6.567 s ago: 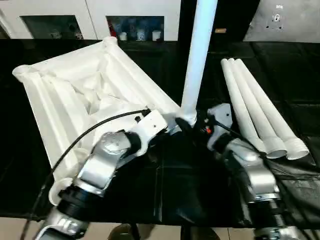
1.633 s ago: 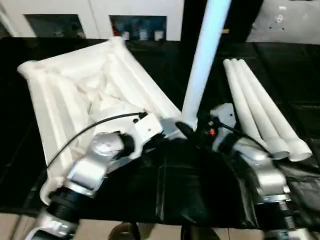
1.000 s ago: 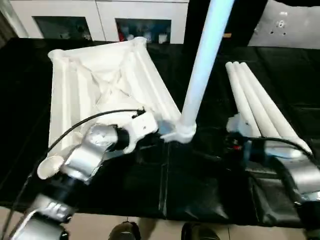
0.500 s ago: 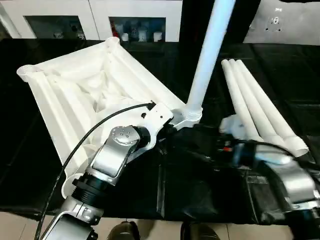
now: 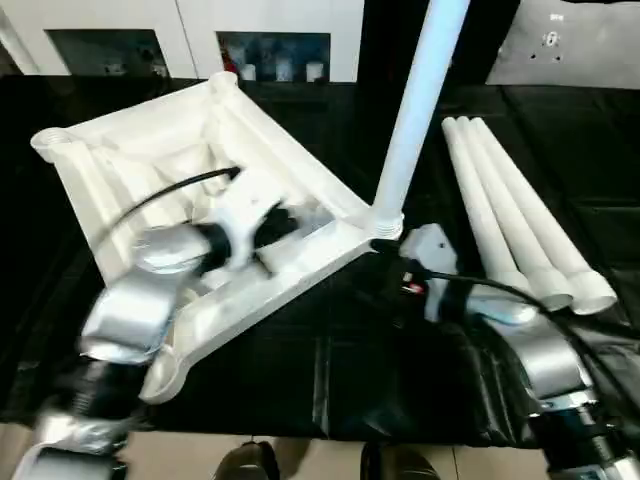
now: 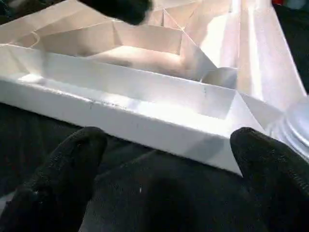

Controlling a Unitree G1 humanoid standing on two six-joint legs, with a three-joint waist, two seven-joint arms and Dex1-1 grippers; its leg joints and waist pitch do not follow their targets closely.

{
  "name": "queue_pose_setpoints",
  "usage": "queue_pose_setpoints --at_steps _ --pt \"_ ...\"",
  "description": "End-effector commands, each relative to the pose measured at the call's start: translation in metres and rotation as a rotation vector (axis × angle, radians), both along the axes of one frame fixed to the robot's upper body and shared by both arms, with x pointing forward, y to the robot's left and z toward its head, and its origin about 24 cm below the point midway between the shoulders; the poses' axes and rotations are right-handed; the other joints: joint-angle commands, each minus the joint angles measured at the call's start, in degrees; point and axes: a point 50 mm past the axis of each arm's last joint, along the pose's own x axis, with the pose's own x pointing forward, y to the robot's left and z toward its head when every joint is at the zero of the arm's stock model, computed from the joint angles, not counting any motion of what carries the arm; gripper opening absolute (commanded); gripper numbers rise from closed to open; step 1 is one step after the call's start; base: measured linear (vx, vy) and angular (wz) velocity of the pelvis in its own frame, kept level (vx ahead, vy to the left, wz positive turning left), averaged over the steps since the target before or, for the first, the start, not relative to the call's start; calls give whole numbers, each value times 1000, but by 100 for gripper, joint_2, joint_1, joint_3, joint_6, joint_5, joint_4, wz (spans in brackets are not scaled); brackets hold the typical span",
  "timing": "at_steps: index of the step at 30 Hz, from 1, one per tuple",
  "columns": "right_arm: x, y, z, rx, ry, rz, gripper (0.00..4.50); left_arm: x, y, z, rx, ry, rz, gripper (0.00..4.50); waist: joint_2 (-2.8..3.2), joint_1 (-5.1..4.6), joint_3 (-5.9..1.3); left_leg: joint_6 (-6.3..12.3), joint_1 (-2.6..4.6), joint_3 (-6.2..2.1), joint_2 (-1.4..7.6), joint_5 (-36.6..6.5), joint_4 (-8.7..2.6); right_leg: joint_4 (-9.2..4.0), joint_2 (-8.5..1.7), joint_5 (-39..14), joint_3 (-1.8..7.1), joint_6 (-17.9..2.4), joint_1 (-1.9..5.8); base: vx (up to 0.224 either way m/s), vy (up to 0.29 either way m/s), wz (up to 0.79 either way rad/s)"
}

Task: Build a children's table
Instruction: Rotate leg to tighten, then rotate table base

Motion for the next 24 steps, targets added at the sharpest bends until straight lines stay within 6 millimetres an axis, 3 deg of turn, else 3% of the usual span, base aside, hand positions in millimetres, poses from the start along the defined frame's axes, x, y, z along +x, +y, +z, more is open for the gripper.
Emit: queue_pose_setpoints --at_steps 1,6,12,18,20,24 --pt "11 0 11 28 -62 -30 450 -11 13 6 35 30 -8 58 26 23 -430 536 151 -150 298 -599 -382 -370 -430 -738 263 -1440 354 0 0 0" --pt "34 -10 24 38 -131 -131 450 -21 34 13 93 51 -18 58 33 4 -416 386 160 -146 280 -729 -397 -359 -428 -789 268 -1492 356 0 0 0" --pt "56 -30 31 16 -189 -297 450 -25 60 20 183 58 51 58 21 48 -430 305 181 -122 266 -618 -384 -340 -414 -738 277 -1456 349 0 0 0" --pt "34 -14 20 21 -113 -102 450 -28 78 24 263 92 110 111 9 70 -426 476 147 -130 264 -501 -388 -316 -407 -499 274 -1422 372 0 0 0" --pt "19 -9 9 -20 -58 -17 450 -29 90 21 381 106 161 131 13 64 -403 461 147 -135 274 -681 -403 -355 -404 -810 273 -1330 355 0 0 0" --pt "9 -10 -1 -59 -11 4 450 -29 97 17 426 136 220 155 25 48 -380 310 172 -137 278 -936 -427 -415 -419 -1294 285 -1265 331 0 0 0"
